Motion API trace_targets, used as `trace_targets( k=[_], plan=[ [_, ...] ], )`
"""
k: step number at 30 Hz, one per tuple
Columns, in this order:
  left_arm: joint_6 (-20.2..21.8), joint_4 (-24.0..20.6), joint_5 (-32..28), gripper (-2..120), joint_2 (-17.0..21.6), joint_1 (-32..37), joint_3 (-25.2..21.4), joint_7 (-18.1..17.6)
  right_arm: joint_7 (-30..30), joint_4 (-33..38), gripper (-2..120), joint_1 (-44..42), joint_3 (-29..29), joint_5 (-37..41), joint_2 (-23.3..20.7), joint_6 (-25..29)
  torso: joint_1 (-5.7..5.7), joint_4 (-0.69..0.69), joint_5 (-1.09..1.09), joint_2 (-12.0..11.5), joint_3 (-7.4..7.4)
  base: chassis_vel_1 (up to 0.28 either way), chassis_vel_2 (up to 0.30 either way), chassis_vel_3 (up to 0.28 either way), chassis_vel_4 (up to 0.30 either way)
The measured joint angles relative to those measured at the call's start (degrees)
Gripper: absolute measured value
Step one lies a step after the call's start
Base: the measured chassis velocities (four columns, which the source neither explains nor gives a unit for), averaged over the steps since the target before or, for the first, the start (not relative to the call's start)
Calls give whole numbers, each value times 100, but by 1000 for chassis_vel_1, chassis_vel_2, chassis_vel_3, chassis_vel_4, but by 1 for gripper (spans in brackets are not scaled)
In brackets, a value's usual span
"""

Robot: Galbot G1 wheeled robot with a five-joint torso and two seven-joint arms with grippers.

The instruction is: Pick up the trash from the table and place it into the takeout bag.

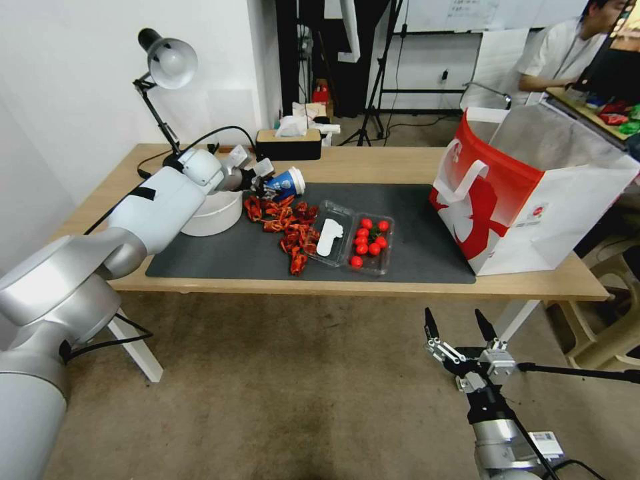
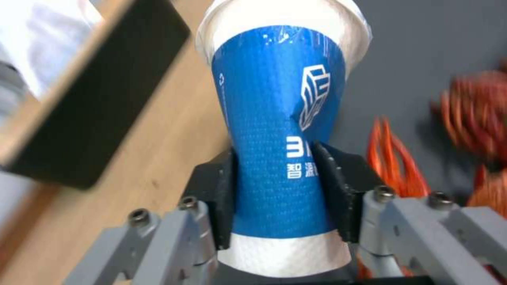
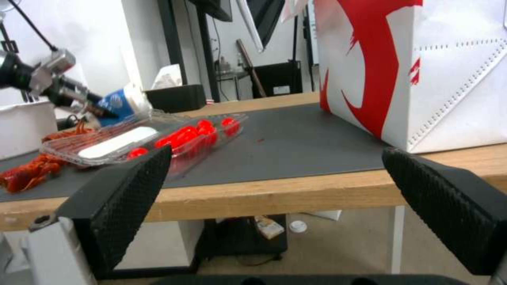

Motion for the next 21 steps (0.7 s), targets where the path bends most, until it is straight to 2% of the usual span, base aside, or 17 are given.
trace_targets(
  k=[5,7,9,10,11,13,14,15,16,17,18,19,21],
  plan=[
    [-75,-456,-477,25,63,-57,-232,-262,-2,12,100,-13,-4,-8,10,0,0,2,1,0,0,0,0,0,0],
    [-37,-1029,-1036,18,81,-155,-367,-542,-3,18,100,-26,-3,-13,13,0,0,1,2,0,0,0,0,0,0],
    [-16,-1161,-1150,17,80,-180,-375,-606,-4,19,100,-30,-3,-16,16,0,0,2,2,0,0,0,0,0,0],
    [82,-1611,-1542,15,44,-284,-391,-860,-5,24,100,-34,-3,-30,27,0,0,1,3,0,0,0,0,0,0],
    [82,-1611,-1542,15,44,-284,-391,-860,-5,24,100,-34,-3,-30,27,0,0,1,3,0,0,0,0,0,0],
    [238,-2217,-2370,12,-134,-453,-295,-1419,-5,45,100,-32,-17,-93,61,0,-1,-1,4,0,-1,0,0,0,0],
    [238,-2217,-2370,12,-134,-453,-295,-1419,-5,45,100,-32,-17,-93,61,0,-1,-1,4,0,-1,0,0,0,0],
    [319,-2476,-2964,12,-286,-526,-189,-1801,-4,58,100,-33,-28,-120,80,0,-1,-1,5,0,-1,0,0,0,0],
    [365,-2600,-3288,12,-424,-561,-140,-2009,-3,80,100,-35,-34,-136,94,0,0,0,3,0,-1,0,0,0,0],
    [365,-2600,-3288,12,-424,-561,-140,-2009,-3,80,100,-35,-34,-136,94,0,0,0,3,0,-1,0,0,0,0],
    [401,-2708,-3625,12,-645,-604,-85,-2248,0,96,100,-39,-39,-157,109,0,0,0,2,0,-1,0,0,0,0],
    [401,-2708,-3625,12,-645,-604,-85,-2248,0,96,100,-39,-39,-157,109,0,0,0,2,0,-1,0,0,0,0],
    [408,-2783,-4146,12,-1135,-681,61,-2680,4,117,100,-63,-31,-194,133,-1,0,-1,4,0,-1,0,0,0,0]
  ],
)
